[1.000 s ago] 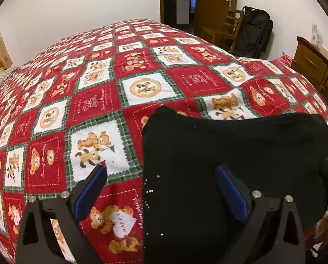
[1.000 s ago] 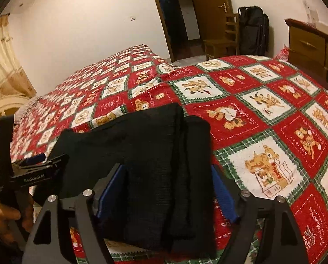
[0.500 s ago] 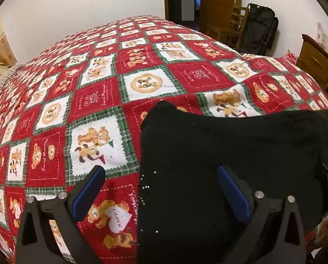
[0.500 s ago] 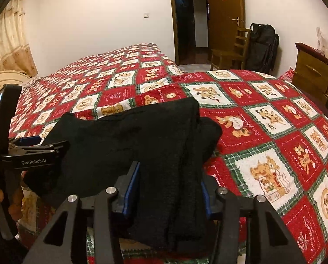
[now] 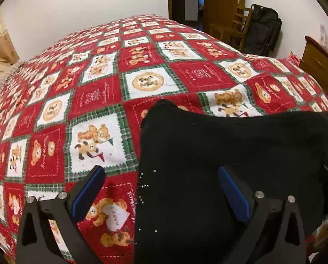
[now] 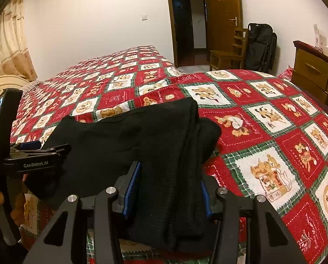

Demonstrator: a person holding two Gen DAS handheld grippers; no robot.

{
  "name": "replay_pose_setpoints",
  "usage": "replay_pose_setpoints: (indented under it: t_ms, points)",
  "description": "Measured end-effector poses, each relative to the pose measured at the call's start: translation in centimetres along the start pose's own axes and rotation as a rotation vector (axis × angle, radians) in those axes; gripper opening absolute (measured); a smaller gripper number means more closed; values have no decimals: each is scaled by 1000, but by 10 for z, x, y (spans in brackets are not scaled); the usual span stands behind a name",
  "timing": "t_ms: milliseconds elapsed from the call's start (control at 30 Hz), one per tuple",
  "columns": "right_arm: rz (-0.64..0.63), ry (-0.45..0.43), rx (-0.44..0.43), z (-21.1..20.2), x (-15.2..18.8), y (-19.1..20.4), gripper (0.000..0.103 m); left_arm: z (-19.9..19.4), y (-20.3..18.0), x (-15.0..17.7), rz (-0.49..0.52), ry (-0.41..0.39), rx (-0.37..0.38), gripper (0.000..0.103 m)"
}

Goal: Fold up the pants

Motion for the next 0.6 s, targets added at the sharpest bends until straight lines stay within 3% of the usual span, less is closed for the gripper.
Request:
replay_pose_setpoints:
  t_ms: [200,267,333,433,600]
  points:
    - [1,-2,6,0,0,1,49,-4,-4,0,21,-29,-27,102]
    - [1,-2,6,-1,0,1,49,-5,-4,1,10,-21,16,92]
    - [2,-3,6,-1,0,2,49,-8,-7,2,9,-19,56,75]
    - [0,-2,6,-1,0,1,49,-15,-17,3,55,-53,47,62]
    - [0,-3,6,-1,0,2,49,-19,-21,3,65,-65,44,52]
Point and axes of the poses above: each gripper's, at about its wrist camera, not at the fingertips, and z roughly the way its jaws point, y to its left, x to its underside, the point moved 5 cm from there along z, roughly the way its jaws point, and after that the axes turned 14 degrees about -x, right-handed, at the moved point
